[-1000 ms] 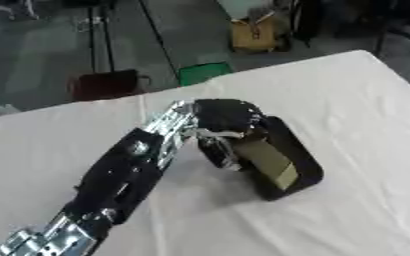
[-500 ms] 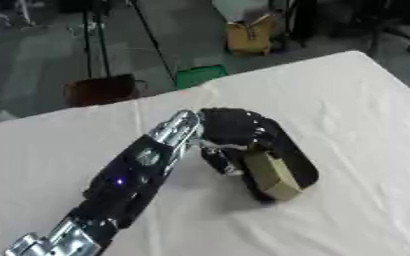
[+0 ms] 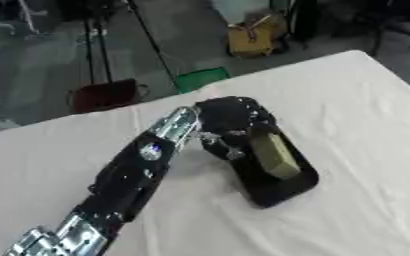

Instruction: Pick up objects on the table and place them in the box.

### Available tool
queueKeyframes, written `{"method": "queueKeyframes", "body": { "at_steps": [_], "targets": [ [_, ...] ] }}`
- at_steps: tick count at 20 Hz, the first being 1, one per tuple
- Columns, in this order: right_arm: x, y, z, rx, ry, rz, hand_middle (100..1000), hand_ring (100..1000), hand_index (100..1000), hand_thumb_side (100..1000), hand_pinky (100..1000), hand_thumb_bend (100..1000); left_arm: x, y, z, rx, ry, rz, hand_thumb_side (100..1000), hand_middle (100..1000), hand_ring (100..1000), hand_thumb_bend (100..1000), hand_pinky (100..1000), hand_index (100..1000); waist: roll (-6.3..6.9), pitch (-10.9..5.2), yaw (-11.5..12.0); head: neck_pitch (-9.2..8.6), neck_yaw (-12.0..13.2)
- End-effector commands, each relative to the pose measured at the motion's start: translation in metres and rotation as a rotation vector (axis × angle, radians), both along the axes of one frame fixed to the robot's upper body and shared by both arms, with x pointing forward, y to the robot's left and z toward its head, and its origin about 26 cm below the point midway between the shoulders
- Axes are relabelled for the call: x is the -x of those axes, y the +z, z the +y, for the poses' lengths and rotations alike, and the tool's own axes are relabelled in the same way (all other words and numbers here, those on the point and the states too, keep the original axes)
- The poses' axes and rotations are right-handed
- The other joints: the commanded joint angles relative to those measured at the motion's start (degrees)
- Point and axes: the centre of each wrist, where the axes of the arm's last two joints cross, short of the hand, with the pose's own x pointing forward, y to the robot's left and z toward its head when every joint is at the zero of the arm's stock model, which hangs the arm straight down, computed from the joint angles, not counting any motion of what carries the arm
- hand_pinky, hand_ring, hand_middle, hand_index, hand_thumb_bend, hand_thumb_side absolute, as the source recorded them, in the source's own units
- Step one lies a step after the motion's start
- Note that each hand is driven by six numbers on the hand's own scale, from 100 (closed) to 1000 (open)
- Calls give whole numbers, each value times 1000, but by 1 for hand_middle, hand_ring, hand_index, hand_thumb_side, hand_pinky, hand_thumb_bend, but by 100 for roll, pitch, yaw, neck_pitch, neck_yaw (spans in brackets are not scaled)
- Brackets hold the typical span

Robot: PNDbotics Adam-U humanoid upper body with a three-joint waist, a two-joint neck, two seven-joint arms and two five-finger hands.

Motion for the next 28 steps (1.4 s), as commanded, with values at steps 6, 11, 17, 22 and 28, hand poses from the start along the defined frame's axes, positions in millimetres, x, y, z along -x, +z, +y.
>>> {"method": "queueKeyframes", "body": {
  "at_steps": [6,11,17,22,28],
  "targets": [
    [4,7,-3,16,0,-19,684,443,667,650,598,100,-4,16,14,-317,43,150,958,999,1000,287,987,1000,-115,-141,78,-29,-83],
    [7,4,-6,20,-14,-8,685,443,667,650,598,100,12,84,26,-225,-37,57,817,973,982,309,956,1000,-170,-197,212,42,-235],
    [12,-2,-10,17,-33,12,684,443,667,647,598,100,65,151,47,295,-230,-61,444,912,878,205,906,988,-315,-290,465,95,-420],
    [17,-8,-14,13,-57,18,683,443,666,644,599,100,115,124,77,773,-400,193,714,884,819,100,883,970,-441,-346,782,139,-559],
    [23,-13,-20,10,-97,34,683,443,666,647,598,100,157,80,118,1109,-373,475,967,889,826,162,874,969,-532,-451,1329,331,-707]
  ]
}}
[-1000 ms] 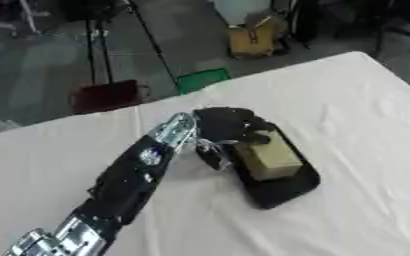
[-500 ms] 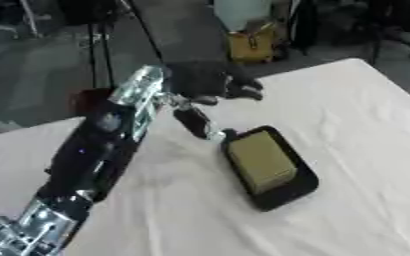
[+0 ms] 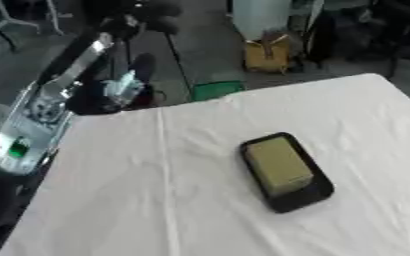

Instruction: Pick up objects on the table and place them in the box.

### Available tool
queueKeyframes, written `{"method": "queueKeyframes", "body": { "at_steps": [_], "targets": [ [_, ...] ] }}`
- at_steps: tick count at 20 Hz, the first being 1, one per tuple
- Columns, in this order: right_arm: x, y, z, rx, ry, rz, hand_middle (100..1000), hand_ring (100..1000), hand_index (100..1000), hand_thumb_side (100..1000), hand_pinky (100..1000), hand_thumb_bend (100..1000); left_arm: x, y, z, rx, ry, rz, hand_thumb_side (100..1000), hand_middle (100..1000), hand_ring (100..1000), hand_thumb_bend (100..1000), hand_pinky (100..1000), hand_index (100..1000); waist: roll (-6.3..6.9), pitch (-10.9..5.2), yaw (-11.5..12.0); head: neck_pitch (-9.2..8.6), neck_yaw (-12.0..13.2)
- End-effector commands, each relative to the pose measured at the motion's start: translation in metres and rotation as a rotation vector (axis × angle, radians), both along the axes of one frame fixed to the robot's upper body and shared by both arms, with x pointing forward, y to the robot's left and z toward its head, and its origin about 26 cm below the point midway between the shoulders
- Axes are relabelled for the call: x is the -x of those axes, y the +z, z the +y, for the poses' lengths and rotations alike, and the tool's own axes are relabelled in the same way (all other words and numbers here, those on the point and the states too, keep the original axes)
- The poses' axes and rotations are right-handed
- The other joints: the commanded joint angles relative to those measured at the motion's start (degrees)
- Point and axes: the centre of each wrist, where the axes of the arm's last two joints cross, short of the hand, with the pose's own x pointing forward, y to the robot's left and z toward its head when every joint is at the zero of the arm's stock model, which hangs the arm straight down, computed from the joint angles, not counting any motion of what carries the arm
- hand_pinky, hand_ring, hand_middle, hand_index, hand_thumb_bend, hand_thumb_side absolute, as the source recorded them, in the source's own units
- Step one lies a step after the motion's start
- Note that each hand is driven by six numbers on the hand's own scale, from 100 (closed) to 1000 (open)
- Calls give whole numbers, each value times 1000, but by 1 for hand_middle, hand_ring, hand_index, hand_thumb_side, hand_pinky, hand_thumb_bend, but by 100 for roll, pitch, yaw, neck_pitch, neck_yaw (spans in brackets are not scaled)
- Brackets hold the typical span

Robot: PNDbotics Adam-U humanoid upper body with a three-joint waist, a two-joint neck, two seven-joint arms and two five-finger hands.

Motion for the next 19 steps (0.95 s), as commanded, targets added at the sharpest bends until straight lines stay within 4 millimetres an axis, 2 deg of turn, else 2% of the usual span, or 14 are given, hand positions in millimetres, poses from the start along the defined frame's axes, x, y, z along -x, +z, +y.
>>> {"method": "queueKeyframes", "body": {
  "at_steps": [1,2,4,8,12,15,17,19],
  "targets": [
    [3,9,-4,28,-18,-16,683,443,666,647,598,100,19,-6,23,100,16,90,967,889,826,162,874,969,-42,-124,243,137,-72],
    [4,8,-4,27,-21,-12,684,443,666,647,598,100,22,-18,32,136,41,137,1000,884,821,210,867,966,-64,-127,356,194,-81],
    [4,6,-4,26,-22,-7,684,443,667,648,598,100,27,-38,44,193,86,211,1000,885,827,221,869,970,-114,-126,506,321,-97],
    [7,3,-4,24,-32,-9,684,442,666,645,598,100,37,-60,56,252,164,276,1000,874,814,230,856,963,-186,-103,655,512,-87],
    [7,3,-4,19,-34,-13,685,442,667,644,598,100,45,-72,59,273,209,302,1000,870,810,215,853,959,-218,-115,787,673,70],
    [8,2,-5,16,-41,-14,687,443,669,642,597,100,47,-78,57,288,222,314,1000,874,813,210,851,963,-220,-111,803,752,45],
    [8,2,-6,5,-53,-15,689,444,671,643,597,100,48,-80,55,294,215,328,1000,879,815,209,851,965,-227,-111,810,870,-4],
    [8,2,-6,-4,-60,-16,692,445,676,641,596,100,49,-81,52,298,208,333,1000,879,814,202,850,965,-220,-100,804,941,39]
  ]
}}
